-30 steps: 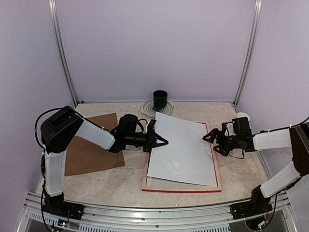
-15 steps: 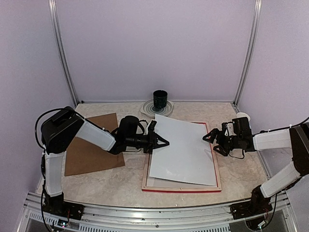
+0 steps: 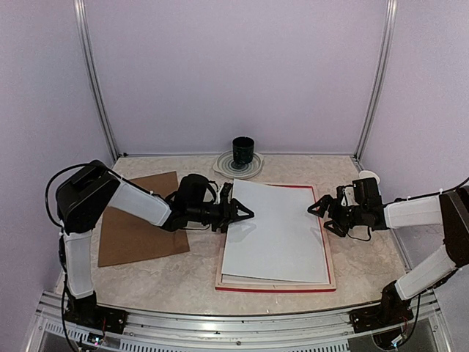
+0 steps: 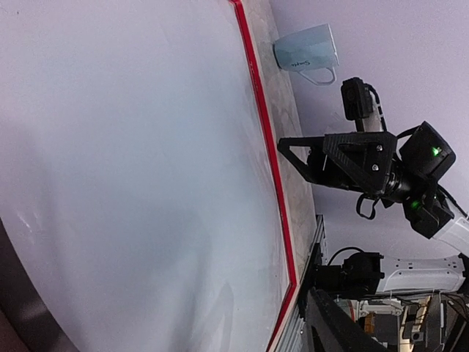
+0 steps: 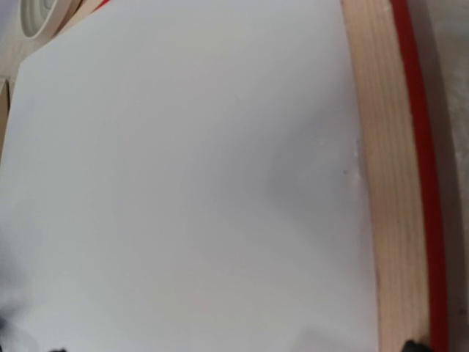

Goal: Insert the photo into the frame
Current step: Place the photo on the mat board.

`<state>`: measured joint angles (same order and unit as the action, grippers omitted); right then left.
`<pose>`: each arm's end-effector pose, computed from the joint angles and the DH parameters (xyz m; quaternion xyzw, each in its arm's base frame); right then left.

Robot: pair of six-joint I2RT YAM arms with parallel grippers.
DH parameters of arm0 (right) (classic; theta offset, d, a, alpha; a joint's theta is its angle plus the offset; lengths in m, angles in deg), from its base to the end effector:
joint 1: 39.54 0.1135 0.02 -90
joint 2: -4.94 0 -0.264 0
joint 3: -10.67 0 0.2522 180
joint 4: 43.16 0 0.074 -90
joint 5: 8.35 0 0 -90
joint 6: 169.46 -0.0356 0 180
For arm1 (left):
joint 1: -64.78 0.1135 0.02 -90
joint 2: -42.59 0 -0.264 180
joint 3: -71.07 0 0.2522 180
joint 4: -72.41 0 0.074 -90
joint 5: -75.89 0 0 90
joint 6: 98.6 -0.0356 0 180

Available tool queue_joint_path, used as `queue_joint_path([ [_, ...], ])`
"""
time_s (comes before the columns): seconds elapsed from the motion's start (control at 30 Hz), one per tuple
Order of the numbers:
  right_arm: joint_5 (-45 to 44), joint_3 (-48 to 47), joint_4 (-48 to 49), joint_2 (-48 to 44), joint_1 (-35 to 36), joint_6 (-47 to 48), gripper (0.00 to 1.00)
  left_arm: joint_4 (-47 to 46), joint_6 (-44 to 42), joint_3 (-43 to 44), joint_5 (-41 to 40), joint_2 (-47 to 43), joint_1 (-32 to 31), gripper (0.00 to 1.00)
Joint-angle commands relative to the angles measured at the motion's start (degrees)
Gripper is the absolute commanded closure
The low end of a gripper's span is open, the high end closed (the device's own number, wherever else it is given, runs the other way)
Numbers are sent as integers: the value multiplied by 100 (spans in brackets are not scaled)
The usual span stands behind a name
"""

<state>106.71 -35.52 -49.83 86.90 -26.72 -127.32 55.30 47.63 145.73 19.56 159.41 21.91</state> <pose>0.2561 0.0738 0.1558 0.1855 0.8782 0.3702 0.2394 0.2943 -0.3002 0.1359 0.0605 0.8201 -0.5496 0.1475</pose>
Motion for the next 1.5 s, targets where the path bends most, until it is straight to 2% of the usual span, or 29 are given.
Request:
queue_joint_path([
  [0.0,-104,61,-445,49,-113,-44,1,419,-327,49,-252,-294,20,35],
  [0.17,-104,61,-437,66,-113,-48,1,784,-434,70,-385,-377,9,22],
  [0.23,-105,61,-437,66,-113,-48,1,943,-480,79,-469,-423,-9,3],
  [0.27,-102,61,-437,66,-113,-48,1,1014,-497,79,-510,-436,-14,1],
  [0.7,-98,70,-418,62,-113,-57,1,1612,-849,239,-866,-730,-119,1],
  [1.47,-92,119,-399,41,-113,-58,1,2265,-973,246,-1384,-950,-66,1],
])
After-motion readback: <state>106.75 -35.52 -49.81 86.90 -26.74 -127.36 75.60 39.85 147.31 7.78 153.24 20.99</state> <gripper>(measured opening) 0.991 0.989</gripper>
